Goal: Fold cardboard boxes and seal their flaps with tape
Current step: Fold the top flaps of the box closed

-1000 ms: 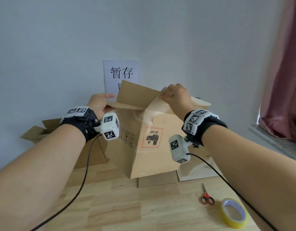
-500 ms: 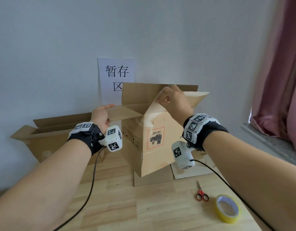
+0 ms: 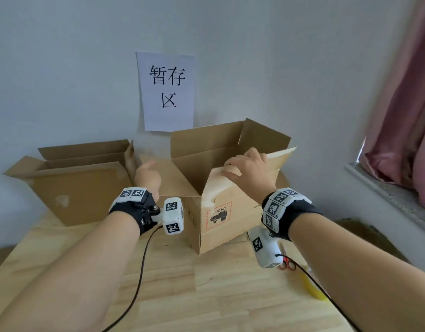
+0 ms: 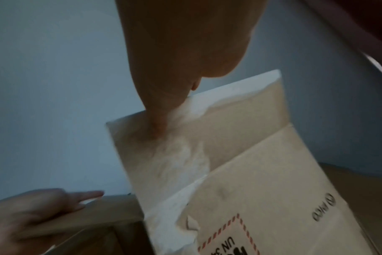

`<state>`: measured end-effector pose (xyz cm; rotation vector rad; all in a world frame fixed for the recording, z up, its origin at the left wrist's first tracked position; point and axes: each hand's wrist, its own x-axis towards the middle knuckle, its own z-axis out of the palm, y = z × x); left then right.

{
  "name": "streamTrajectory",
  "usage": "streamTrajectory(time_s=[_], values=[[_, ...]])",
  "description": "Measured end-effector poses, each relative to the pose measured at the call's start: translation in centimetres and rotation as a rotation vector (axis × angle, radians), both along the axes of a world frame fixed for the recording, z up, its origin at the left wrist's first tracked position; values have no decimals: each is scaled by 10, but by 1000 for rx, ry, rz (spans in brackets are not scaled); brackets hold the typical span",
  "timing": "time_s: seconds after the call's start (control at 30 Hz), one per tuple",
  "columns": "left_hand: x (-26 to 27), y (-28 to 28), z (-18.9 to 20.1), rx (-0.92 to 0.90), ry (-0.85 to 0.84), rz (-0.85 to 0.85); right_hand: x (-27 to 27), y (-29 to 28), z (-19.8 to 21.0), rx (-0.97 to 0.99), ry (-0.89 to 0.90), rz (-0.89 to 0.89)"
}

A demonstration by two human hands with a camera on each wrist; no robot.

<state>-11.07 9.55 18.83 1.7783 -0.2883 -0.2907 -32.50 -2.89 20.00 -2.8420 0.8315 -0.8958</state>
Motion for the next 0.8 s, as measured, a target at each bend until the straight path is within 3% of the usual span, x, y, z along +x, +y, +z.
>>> streamTrajectory(time_s=[0.23, 0.47, 0.53, 0.6, 0.67, 0.73, 0.8], values=[[11, 2, -12, 76, 36, 15, -19, -27, -14, 263, 42, -189], [-1, -12, 4, 299, -155, -263, -11, -23, -8, 170, 113, -204], [-6, -14, 10, 459, -329, -313, -16, -22, -5, 151, 121, -210], [-15, -15, 20, 580, -672, -345, -22, -21, -4, 146, 130, -222], [-33, -15, 37, 461, -876, -520, -25, -19, -6, 133, 131, -222], [-57, -16, 55, 423, -871, -809, -20, -18, -7, 110, 117, -197], [-74, -23, 64, 692, -938, -1031, -12, -15, -8, 116, 94, -156]])
